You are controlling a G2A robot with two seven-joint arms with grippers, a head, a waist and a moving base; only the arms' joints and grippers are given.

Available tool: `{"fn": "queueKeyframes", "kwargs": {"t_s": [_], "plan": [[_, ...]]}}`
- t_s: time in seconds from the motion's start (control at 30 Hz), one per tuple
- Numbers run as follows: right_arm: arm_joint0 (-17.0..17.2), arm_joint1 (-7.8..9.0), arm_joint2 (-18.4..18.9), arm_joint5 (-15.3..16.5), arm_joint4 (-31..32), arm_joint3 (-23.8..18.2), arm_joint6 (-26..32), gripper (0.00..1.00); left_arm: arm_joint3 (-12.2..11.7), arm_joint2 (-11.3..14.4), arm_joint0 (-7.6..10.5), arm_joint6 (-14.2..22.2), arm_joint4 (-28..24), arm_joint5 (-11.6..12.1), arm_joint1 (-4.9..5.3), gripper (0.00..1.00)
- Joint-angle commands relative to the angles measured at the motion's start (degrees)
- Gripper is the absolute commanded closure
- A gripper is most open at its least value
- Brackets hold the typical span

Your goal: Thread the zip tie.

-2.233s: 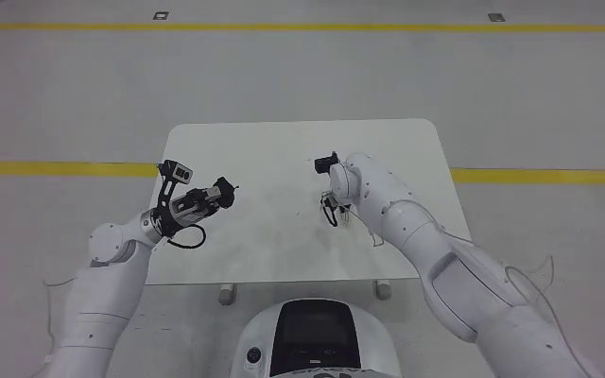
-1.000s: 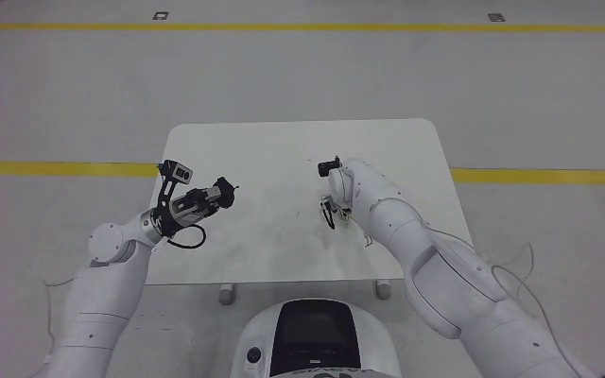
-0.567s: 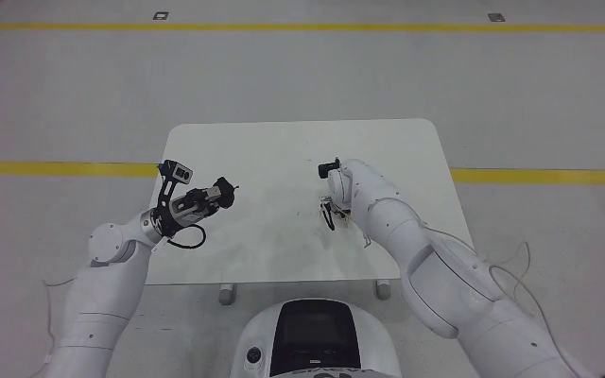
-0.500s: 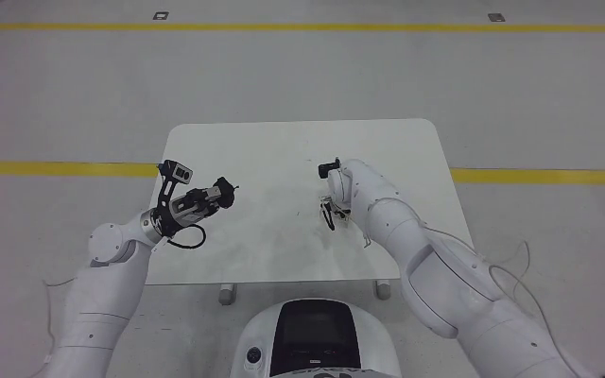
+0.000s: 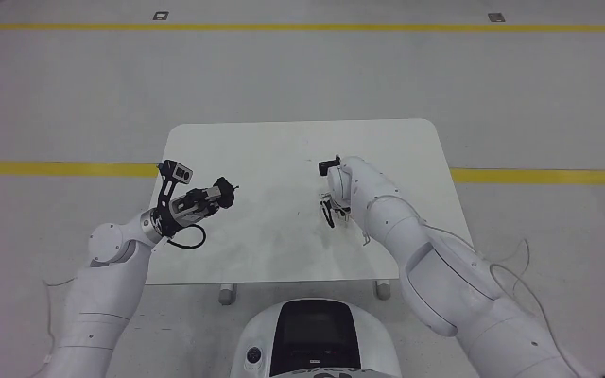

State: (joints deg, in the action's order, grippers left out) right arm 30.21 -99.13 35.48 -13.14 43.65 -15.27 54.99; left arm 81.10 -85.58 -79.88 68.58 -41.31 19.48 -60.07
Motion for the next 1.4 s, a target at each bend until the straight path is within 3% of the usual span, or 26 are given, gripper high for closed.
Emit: {"fn": "queueKeyframes", "kwargs": {"t_s": [0.0, 0.5, 1.0, 1.27, 1.37], "plan": [[0.1, -0.01, 0.2, 0.0, 0.0, 0.0, -0.2, 0.76, 0.0, 0.0, 0.0, 0.0, 0.0, 0.0, 0.0, 1.0], [0.5, -0.52, 0.7, 0.3, 0.8, 0.3, -0.4, 0.87, 0.0, 0.0, 0.0, 0.0, 0.0, 0.0, 0.0, 1.0], [0.5, -1.14, 1.2, 1.0, 1.1, 1.8, -0.6, 0.87, 0.0, 0.0, 0.0, 0.0, 0.0, 0.0, 0.0, 1.0], [0.4, -1.4, 1.6, 1.4, 1.0, 2.7, -0.2, 1.0, 0.0, 0.0, 0.0, 0.0, 0.0, 0.0, 0.0, 1.0], [0.2, -1.45, 1.8, 1.4, 1.1, 3.0, -0.1, 1.0, 0.0, 0.0, 0.0, 0.0, 0.0, 0.0, 0.0, 1.0]]}}
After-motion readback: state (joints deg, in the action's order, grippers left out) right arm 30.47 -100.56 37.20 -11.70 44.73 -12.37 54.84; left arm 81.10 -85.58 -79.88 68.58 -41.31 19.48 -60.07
